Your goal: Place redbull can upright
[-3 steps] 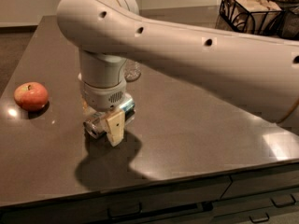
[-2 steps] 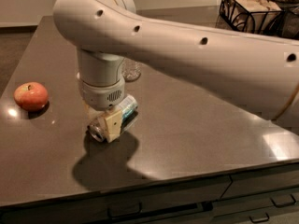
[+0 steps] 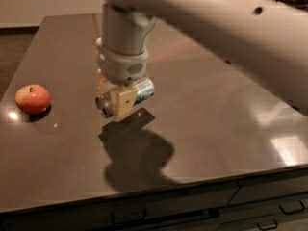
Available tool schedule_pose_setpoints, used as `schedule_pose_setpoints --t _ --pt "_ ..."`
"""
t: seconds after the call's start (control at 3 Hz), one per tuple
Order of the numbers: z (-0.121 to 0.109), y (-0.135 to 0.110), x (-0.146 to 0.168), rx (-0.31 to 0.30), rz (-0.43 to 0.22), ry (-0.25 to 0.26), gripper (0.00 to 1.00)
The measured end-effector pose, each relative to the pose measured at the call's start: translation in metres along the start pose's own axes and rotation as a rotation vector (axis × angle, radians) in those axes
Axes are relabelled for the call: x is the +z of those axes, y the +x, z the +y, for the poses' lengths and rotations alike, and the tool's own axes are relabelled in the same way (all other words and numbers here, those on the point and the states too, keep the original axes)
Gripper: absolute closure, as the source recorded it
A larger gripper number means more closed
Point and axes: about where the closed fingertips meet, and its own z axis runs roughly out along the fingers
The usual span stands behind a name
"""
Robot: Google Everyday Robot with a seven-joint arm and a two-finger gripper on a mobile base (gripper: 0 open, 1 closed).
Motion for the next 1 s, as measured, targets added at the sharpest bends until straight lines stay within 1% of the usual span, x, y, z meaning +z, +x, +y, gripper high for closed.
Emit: schedule_pose_setpoints --t 0.33,0.67,1.0 --pt "-0.001 0.010 -0.029 0.079 -0.060 0.029 1.00" --pt "-0.001 0.016 -0.043 0.204 -0.202 0.062 1.00" --pt "-0.001 0.013 -0.049 0.340 -0.387 0.106 1.00"
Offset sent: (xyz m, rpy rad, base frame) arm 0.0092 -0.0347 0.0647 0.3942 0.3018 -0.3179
